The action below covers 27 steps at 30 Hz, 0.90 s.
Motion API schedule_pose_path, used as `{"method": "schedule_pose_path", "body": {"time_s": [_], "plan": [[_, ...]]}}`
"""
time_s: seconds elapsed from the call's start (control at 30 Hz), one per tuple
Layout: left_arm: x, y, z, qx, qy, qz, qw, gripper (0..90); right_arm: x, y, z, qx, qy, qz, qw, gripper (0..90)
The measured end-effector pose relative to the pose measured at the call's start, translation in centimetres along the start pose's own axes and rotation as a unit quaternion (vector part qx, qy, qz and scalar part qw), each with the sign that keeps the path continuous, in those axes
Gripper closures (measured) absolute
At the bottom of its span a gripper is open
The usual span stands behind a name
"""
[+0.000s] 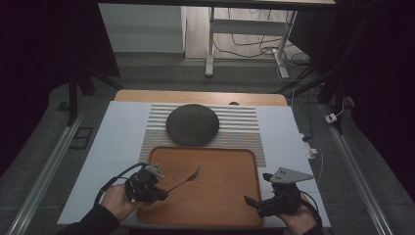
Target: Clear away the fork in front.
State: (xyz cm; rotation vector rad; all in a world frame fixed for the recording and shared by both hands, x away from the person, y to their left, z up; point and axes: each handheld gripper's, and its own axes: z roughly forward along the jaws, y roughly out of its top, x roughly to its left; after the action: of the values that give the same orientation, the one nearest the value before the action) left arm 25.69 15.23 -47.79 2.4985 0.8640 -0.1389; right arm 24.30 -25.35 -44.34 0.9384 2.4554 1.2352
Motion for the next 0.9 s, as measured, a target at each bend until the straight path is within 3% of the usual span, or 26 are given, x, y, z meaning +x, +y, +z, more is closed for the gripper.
{"method": "schedule_pose_path", "body": {"time_s": [0.1,0.2,0.43,0.73,0.9], "plan": [[0.5,-0.3,0.3,0.008,0.007,-0.037,0.9993,85.7,0.0,-0.5,-0.5,0.004,-0.010,0.003,0.9999,0.4],[1.0,-0.5,0.7,0.015,0.014,-0.077,0.9968,85.7,0.0,-0.9,-1.0,0.006,-0.013,0.005,0.9999,0.4],[1.9,-0.7,1.5,0.023,0.022,-0.134,0.9905,85.6,0.2,-1.8,-1.6,0.016,-0.029,-0.002,0.9995,0.4],[2.3,-0.8,2.4,0.050,0.032,-0.145,0.9876,84.3,-0.1,-2.5,-2.3,0.018,-0.044,0.006,0.9988,0.4],[2.4,-0.9,1.9,0.034,0.023,-0.146,0.9884,78.5,-0.2,-2.8,-2.7,0.019,-0.047,0.012,0.9986,0.4]]}}
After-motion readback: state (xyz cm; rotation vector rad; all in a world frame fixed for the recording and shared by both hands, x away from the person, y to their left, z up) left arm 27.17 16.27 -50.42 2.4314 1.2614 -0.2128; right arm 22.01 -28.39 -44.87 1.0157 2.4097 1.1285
